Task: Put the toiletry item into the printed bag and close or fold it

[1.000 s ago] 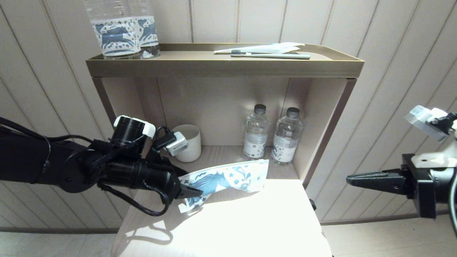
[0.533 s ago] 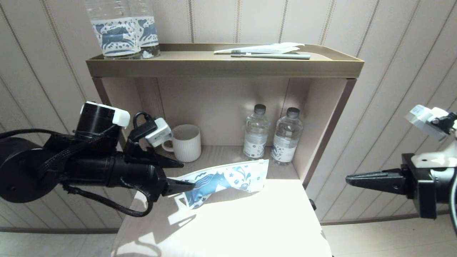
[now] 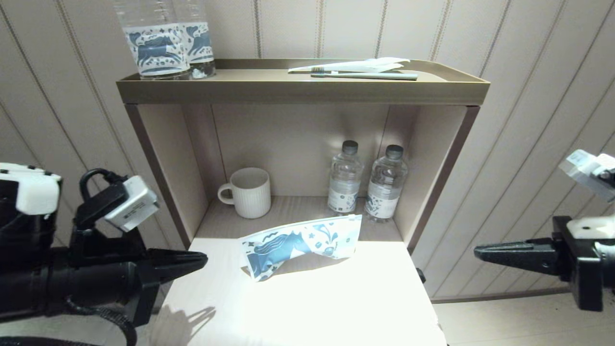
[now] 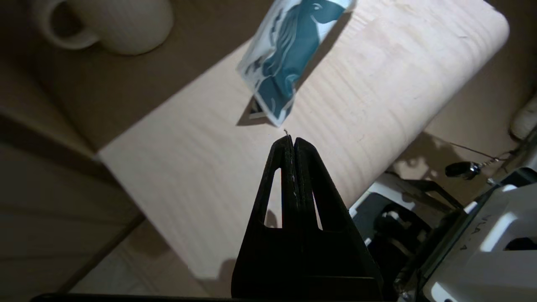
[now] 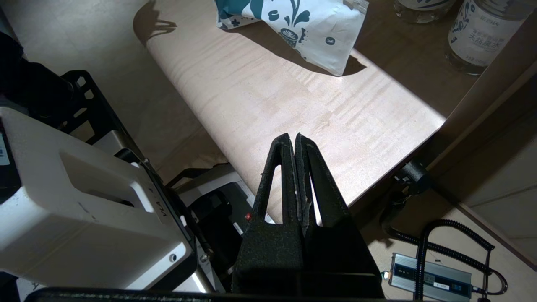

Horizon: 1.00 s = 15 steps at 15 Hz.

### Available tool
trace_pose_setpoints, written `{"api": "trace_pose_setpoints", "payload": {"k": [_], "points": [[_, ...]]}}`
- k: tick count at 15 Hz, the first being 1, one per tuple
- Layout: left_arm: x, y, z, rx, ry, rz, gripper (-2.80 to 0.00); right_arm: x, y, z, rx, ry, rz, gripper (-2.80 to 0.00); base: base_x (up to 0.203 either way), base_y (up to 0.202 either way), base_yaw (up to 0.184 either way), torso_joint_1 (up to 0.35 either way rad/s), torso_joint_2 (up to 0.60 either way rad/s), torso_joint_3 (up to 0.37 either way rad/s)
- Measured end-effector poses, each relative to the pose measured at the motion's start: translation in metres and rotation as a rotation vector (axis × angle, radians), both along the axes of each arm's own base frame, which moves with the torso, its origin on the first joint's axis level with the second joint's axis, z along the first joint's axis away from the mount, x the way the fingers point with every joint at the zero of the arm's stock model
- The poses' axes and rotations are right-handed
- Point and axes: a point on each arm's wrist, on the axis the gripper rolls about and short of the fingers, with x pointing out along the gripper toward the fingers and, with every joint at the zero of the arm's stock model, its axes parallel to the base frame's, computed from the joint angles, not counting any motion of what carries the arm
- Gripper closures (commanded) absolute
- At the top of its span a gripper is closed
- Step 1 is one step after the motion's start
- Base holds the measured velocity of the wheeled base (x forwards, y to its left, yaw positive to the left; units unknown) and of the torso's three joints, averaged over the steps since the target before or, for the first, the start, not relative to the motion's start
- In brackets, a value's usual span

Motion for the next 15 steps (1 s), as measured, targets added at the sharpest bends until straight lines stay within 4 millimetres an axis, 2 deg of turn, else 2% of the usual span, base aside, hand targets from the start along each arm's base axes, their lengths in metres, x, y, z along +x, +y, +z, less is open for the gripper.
{"api": "trace_pose_setpoints", "payload": {"k": [2,5,9,12,15], "points": [[-0.025,0.015,0.005,-0.010,-0.028,0.137,0.00,-0.013,-0.006,0.001,0.003,-0.001,-0.064,0.00,0.000,0.000,0.000,0.000,0.00,0.000],[-0.065,0.043,0.005,-0.013,-0.009,0.462,0.00,-0.045,-0.020,-0.006,0.011,0.095,-0.246,0.00,0.000,0.000,0.000,0.000,0.00,0.000],[-0.111,0.073,-0.010,-0.058,0.122,0.974,0.00,-0.096,-0.022,-0.030,-0.056,0.192,-0.462,0.00,0.000,0.000,0.000,0.000,0.00,0.000],[-0.135,0.083,-0.022,-0.134,0.236,1.129,0.00,-0.136,-0.014,-0.047,-0.180,0.206,-0.495,0.00,0.000,0.000,0.000,0.000,0.00,0.000],[-0.160,0.092,-0.025,-0.137,0.204,1.186,0.00,-0.175,-0.009,-0.059,-0.241,0.168,-0.498,0.00,0.000,0.000,0.000,0.000,0.00,0.000]]}}
